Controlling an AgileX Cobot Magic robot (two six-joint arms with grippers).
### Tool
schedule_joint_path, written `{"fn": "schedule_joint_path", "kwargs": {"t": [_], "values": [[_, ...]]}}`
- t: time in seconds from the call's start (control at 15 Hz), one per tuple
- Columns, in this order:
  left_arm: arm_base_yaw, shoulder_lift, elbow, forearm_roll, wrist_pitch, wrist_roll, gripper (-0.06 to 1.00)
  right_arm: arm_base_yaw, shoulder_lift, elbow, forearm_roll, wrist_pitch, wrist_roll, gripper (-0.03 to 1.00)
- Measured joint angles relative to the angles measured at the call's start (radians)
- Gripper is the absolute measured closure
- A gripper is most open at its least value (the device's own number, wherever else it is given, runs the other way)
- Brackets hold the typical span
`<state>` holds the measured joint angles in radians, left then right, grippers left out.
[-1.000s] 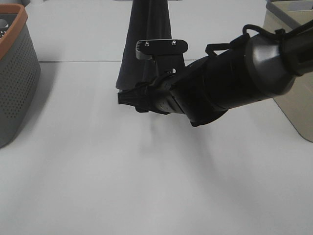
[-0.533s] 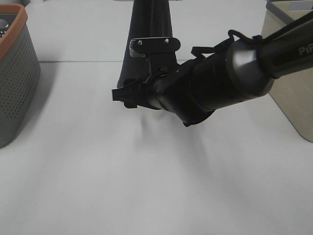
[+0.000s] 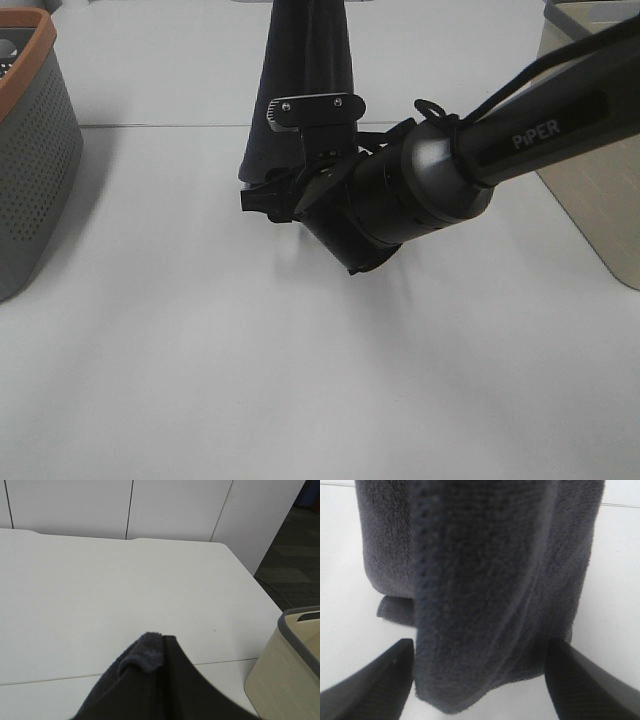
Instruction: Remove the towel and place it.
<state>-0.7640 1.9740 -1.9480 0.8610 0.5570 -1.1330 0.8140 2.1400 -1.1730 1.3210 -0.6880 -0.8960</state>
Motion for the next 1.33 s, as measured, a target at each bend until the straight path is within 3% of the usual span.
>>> {"fn": "schedule_joint_path", "kwargs": {"t": [0.4, 0.6, 0.8, 1.0, 1.2, 1.33], "values": [[0.000, 0.000, 0.000, 0.027, -0.001, 0.000, 0.94, 0.000, 0.002, -0.001, 0.234, -0.005, -0.291, 0.39], [0.000, 0.000, 0.000, 0.028, -0.001, 0.000, 0.94, 0.000, -0.007, -0.001, 0.227, -0.006, -0.297, 0.45], [0.000, 0.000, 0.000, 0.028, -0.001, 0.000, 0.94, 0.000, -0.069, -0.001, 0.155, -0.039, -0.301, 0.50], [0.000, 0.000, 0.000, 0.028, -0.001, 0.000, 0.94, 0.000, -0.075, -0.001, 0.150, -0.055, -0.335, 0.67], [0.000, 0.000, 0.000, 0.028, -0.001, 0.000, 0.94, 0.000, -0.075, -0.001, 0.152, -0.043, -0.367, 0.95], [0.000, 0.000, 0.000, 0.028, -0.001, 0.007, 0.94, 0.000, -0.079, -0.001, 0.185, 0.026, -0.460, 0.95]]}}
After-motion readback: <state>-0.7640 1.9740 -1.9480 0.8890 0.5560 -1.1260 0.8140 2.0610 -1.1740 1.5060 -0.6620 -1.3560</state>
